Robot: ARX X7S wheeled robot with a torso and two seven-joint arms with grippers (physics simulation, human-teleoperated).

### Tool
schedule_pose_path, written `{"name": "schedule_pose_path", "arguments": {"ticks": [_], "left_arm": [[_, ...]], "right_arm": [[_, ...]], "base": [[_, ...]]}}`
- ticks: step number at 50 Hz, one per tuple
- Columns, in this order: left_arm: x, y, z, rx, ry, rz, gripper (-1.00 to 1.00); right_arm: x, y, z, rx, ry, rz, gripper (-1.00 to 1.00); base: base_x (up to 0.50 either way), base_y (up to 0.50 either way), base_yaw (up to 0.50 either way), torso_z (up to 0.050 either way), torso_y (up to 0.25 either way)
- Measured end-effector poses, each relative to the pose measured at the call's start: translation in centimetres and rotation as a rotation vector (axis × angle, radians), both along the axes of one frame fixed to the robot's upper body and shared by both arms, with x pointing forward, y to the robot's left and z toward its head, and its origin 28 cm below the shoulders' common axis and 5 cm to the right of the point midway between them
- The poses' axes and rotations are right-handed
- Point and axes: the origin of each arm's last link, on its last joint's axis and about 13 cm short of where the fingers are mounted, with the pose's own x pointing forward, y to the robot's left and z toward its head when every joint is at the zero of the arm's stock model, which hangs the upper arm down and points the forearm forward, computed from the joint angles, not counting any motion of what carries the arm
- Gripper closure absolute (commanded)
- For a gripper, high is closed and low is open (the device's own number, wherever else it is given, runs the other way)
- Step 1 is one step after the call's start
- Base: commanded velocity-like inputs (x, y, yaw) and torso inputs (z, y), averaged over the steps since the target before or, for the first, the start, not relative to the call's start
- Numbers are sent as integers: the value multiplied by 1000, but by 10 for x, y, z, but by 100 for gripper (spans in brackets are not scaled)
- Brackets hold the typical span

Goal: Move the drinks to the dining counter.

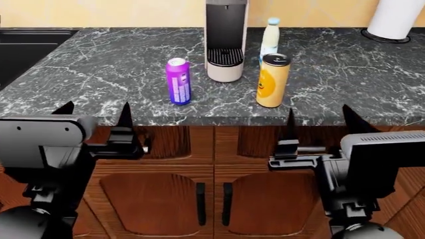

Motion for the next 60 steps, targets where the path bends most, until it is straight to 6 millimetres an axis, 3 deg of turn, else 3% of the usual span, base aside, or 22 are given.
{"name": "schedule_pose_path", "arguments": {"ticks": [18,43,60], "left_arm": [[-6,0,4,22,-8,-35,-100],[2,-9,-7,27,74,-191,-100],[13,-13,-13,36,100,-226,-100]], "right_arm": [[-11,-1,8,-9,-33,25,-100],[-13,3,-1,-9,37,126,-100],[4,4,-9,1,90,168,-100]], "base": [[500,-105,0,0,0],[0,0,0,0,1],[0,0,0,0,0]]}}
